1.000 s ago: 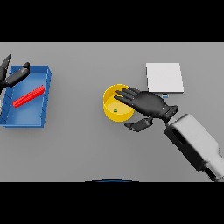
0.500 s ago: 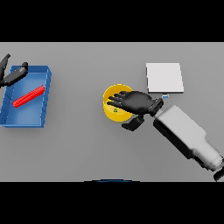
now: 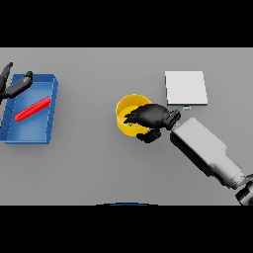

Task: Pick up the red beaker and tilt it to pour out 1 green nut into yellow bowl. Pick up the yellow bowl and place it on the metallic measuring scale.

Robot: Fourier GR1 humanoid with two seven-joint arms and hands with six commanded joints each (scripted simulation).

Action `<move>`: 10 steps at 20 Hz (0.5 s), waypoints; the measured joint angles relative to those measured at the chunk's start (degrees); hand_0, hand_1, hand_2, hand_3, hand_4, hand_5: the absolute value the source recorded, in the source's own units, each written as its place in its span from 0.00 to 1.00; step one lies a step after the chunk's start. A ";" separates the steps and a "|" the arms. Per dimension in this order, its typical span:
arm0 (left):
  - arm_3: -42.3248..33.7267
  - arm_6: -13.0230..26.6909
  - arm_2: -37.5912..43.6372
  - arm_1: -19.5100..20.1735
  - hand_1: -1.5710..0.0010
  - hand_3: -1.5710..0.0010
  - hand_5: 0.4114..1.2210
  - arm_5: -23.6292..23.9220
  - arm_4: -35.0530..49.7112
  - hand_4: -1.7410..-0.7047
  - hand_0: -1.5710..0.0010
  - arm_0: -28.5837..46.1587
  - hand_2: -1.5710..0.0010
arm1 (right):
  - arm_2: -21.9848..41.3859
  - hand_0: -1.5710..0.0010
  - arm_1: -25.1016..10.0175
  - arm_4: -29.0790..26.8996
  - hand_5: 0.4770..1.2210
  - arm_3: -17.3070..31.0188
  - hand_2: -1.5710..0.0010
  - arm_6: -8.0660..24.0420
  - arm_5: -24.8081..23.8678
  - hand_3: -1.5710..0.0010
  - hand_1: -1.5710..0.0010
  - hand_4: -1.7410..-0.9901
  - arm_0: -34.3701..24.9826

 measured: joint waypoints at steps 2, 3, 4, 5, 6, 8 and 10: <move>-0.11 -0.69 0.21 0.59 1.00 1.00 0.37 -0.23 0.03 0.92 1.00 0.71 1.00 | 0.07 0.45 0.28 -0.11 0.77 0.45 0.50 -1.01 -0.15 0.57 0.47 0.33 -0.35; 0.07 -0.41 0.29 0.50 1.00 1.00 0.36 -0.29 0.11 0.92 1.00 0.08 1.00 | -0.28 0.36 -0.71 -0.39 0.82 0.61 0.40 -2.21 -0.09 0.50 0.38 0.27 -0.73; 0.46 -0.42 0.17 0.32 1.00 1.00 0.37 -0.38 0.01 0.92 1.00 -0.45 1.00 | -0.02 0.29 -0.85 -0.37 0.85 -0.25 0.32 -1.49 0.46 0.44 0.30 0.22 -0.43; 0.80 -0.21 0.36 0.38 1.00 1.00 0.37 -0.36 0.06 0.92 1.00 -0.91 1.00 | 0.18 0.23 -0.83 -0.55 0.88 0.09 0.28 -1.99 0.57 0.38 0.24 0.17 -0.80; 1.10 -0.55 0.39 0.49 1.00 1.00 0.37 -0.50 0.06 0.92 1.00 -0.45 1.00 | 0.10 0.19 -1.09 -1.06 0.91 -0.10 0.24 -2.87 1.11 0.35 0.19 0.14 -0.80; 0.95 -0.06 -0.11 0.16 1.00 1.00 0.37 -0.35 -0.34 0.92 1.00 -0.72 1.00 | 0.03 0.12 -0.91 -1.77 0.94 -0.86 0.18 -1.21 2.25 0.30 0.12 0.09 -0.56; 1.15 -0.43 -0.18 0.17 1.00 1.00 0.37 -0.14 -0.62 0.92 1.00 -0.63 1.00 | 0.19 0.08 -1.15 -2.41 0.96 -2.15 0.15 0.51 3.15 0.25 0.08 0.06 -0.18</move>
